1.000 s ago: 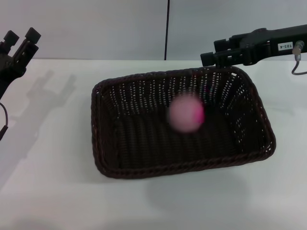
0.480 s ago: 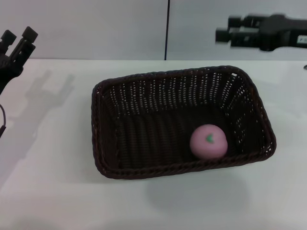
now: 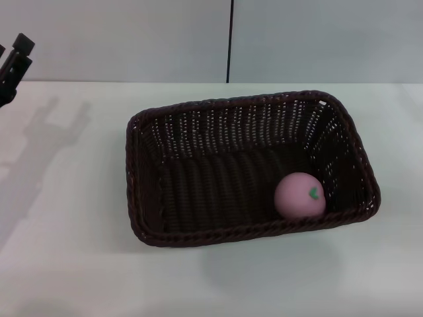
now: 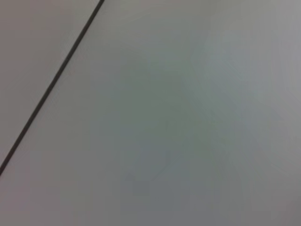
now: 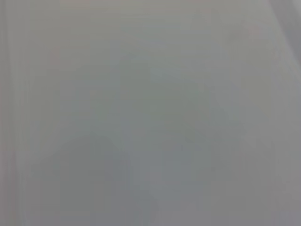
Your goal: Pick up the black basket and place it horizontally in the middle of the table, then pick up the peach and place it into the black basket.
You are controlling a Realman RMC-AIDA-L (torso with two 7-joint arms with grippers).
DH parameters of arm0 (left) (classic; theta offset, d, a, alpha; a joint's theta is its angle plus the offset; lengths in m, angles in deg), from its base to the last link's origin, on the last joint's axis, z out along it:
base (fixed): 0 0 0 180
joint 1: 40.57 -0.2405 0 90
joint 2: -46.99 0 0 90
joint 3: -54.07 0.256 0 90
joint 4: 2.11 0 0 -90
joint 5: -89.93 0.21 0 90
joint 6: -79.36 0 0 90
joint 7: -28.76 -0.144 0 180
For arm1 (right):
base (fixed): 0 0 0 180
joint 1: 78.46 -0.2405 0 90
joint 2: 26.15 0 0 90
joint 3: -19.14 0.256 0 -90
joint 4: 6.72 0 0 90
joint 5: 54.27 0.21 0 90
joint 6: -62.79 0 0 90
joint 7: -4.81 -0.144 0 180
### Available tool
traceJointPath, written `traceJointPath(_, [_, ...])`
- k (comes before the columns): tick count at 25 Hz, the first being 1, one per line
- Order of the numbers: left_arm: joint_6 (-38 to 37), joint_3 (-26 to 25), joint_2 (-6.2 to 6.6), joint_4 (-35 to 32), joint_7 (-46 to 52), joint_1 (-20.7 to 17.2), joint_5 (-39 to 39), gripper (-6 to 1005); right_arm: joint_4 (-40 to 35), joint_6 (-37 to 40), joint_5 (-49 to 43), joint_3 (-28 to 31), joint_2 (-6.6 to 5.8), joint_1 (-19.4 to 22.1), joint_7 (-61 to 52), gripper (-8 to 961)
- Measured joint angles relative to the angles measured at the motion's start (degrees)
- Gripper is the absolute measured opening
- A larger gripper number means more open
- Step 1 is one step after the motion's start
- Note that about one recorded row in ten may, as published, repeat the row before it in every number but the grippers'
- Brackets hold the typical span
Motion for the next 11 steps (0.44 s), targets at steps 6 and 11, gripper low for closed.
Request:
traceJointPath(6, [0.3, 0.0, 0.0, -0.1, -0.2, 0.2, -0.5, 785, 6.2, -1.2, 8.6, 6.5, -0.02, 2.4, 6.7, 754])
traceJointPath(11, [0.4, 0.0, 0.07, -0.2, -0.2, 0.5, -0.5, 785, 6.4, -1.9, 8.8, 9.0, -0.1, 3.0, 6.9, 754])
